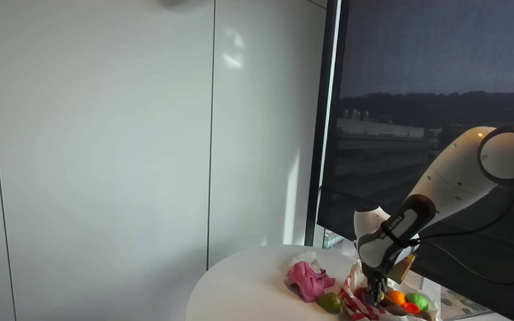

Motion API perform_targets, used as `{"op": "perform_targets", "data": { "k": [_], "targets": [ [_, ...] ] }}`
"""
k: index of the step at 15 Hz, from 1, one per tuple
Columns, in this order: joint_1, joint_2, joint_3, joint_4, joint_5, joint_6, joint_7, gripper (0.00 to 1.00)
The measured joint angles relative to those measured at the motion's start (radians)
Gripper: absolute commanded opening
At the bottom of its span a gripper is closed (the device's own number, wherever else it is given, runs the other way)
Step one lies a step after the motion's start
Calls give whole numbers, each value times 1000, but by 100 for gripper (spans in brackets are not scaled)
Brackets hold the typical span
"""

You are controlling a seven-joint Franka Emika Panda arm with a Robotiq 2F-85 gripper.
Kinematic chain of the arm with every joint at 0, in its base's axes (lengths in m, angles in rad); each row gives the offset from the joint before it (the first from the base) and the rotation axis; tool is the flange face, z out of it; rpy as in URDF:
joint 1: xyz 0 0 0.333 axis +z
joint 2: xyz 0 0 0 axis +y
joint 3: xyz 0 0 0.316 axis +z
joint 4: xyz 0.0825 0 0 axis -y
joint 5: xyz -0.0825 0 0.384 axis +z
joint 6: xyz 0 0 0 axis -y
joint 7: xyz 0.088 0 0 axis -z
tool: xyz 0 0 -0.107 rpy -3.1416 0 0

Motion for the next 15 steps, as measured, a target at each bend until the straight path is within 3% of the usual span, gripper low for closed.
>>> {"op": "perform_targets", "data": {
  "k": [5,11,14,15],
  "targets": [
    [71,1,79,-41,9,-21,2,15],
    [165,78,86,-35,-49,-54,15,20],
    [202,136,86,-10,-79,-78,30,17],
    [212,157,85,5,-97,-85,39,44]
  ]
}}
